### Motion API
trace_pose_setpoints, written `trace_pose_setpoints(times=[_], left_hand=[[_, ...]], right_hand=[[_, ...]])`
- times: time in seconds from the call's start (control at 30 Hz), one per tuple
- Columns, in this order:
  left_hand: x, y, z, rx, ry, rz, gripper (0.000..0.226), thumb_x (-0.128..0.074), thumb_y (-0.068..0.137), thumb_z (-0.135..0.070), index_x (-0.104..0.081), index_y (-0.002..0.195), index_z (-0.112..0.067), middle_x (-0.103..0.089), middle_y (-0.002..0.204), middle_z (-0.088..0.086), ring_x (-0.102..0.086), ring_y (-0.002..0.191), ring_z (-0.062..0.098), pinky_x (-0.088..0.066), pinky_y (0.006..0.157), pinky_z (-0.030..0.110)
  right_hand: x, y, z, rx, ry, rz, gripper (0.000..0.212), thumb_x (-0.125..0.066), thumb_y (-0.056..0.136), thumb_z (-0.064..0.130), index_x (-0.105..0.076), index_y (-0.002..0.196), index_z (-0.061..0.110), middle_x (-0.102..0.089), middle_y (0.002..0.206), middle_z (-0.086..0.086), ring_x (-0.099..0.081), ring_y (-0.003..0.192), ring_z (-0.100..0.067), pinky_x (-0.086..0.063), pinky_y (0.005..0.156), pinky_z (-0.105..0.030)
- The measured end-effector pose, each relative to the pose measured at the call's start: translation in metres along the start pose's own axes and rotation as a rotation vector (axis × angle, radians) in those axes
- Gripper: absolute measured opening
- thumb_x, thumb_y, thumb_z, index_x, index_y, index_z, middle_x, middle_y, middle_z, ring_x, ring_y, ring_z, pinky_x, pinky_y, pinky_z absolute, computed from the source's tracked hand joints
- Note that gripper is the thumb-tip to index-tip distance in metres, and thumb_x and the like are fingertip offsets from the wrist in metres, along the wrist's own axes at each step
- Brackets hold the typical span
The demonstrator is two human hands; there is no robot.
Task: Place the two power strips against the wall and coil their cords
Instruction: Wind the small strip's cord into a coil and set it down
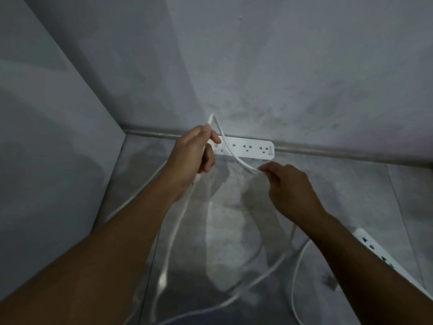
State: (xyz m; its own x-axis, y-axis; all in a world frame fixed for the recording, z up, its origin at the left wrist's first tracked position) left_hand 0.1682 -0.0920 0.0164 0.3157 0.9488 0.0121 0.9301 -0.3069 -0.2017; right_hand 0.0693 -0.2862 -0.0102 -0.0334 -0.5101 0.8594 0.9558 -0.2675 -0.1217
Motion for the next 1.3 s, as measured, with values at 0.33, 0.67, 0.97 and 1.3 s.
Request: trace_pose_setpoints(times=[0.33, 0.67, 0.97, 1.3], left_hand=[[-0.021, -0.01, 0.015, -0.089, 0.22, 0.073, 0.034, -0.044, 0.105, -0.03, -0.056, 0.078, -0.013, -0.07, 0.066, -0.005, -0.075, 0.074, 0.011, -0.054, 0.075, 0.032], [-0.032, -0.011, 0.013, 0.242, -0.047, 0.189, 0.047, -0.04, 0.099, -0.037, -0.049, 0.057, -0.019, -0.033, 0.041, -0.005, -0.024, 0.034, 0.009, -0.02, 0.042, 0.022], [-0.028, -0.004, -0.011, 0.389, -0.565, 0.368, 0.041, -0.038, 0.099, -0.034, -0.036, 0.059, -0.023, -0.02, 0.037, -0.009, -0.014, 0.028, 0.006, -0.013, 0.041, 0.025], [-0.007, 0.012, -0.043, 0.217, -0.864, 0.293, 0.038, -0.033, 0.102, -0.031, -0.036, 0.064, -0.023, -0.023, 0.036, -0.009, -0.02, 0.026, 0.006, -0.018, 0.037, 0.022]], right_hand=[[0.028, -0.002, 0.069, 0.414, -0.019, 0.355, 0.026, -0.07, 0.092, 0.018, -0.076, 0.112, 0.033, -0.051, 0.073, 0.026, -0.055, 0.063, 0.005, -0.035, 0.064, -0.007], [0.074, 0.043, 0.059, 0.229, 0.343, -0.024, 0.035, -0.088, 0.061, 0.046, -0.068, 0.081, 0.024, -0.068, 0.062, 0.003, -0.057, 0.043, -0.007, -0.046, 0.048, -0.026], [0.011, 0.033, 0.027, -0.092, 0.943, 0.269, 0.043, -0.056, 0.093, 0.05, -0.055, 0.074, 0.011, -0.051, 0.061, -0.007, -0.048, 0.048, -0.02, -0.043, 0.049, -0.031], [-0.054, -0.029, 0.022, -0.329, 1.539, 0.951, 0.014, -0.045, 0.104, 0.021, -0.055, 0.1, 0.012, -0.062, 0.105, -0.022, -0.057, 0.122, -0.048, -0.023, 0.109, -0.078]])
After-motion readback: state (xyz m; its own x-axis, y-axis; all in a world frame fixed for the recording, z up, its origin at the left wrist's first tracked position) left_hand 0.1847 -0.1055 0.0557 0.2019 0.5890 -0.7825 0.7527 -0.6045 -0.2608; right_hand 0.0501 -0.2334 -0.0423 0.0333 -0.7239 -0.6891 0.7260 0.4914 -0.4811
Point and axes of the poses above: each hand's wrist, its own y-axis towards the middle knuckle, its own x-axis out of the back of the hand, z = x × y, the point moved 4 cm from there along y, towards the middle knuckle
